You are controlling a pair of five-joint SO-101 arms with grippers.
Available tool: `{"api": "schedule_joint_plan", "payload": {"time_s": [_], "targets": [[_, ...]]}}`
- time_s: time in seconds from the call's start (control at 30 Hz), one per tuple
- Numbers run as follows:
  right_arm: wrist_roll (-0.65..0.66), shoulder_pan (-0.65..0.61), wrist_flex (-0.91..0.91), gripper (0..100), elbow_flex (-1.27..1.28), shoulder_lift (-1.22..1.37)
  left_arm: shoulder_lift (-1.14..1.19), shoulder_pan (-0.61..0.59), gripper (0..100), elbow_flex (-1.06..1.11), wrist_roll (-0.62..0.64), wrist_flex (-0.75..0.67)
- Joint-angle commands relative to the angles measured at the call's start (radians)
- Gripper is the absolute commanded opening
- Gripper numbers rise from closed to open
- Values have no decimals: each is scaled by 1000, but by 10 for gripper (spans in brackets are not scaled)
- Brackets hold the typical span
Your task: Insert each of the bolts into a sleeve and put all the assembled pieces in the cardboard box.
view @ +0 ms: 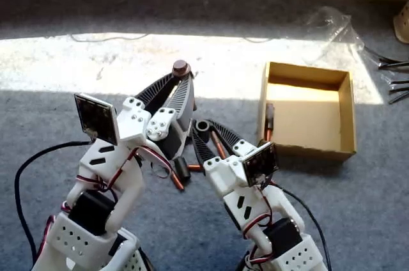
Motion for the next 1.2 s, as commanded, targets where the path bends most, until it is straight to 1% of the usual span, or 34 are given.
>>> {"api": "schedule_joint_plan", "payload": {"time_s": [0.0, 0.1, 0.23, 0.37, 1.07, 1.17], "targets": [[12, -8, 1, 3, 142, -18, -19, 53, 7, -1, -35, -15], [12, -8, 1, 3, 142, -18, -19, 88, 7, 7, -52, -15], [12, -8, 1, 3, 142, -18, -19, 91, 7, 18, -55, -15], [12, -8, 1, 3, 142, -18, -21, 99, 7, 41, -124, -15], [12, -8, 1, 3, 142, -18, -21, 101, 7, 70, -124, -15], [12, -8, 1, 3, 142, -19, -21, 128, 7, 71, -124, -15]]}}
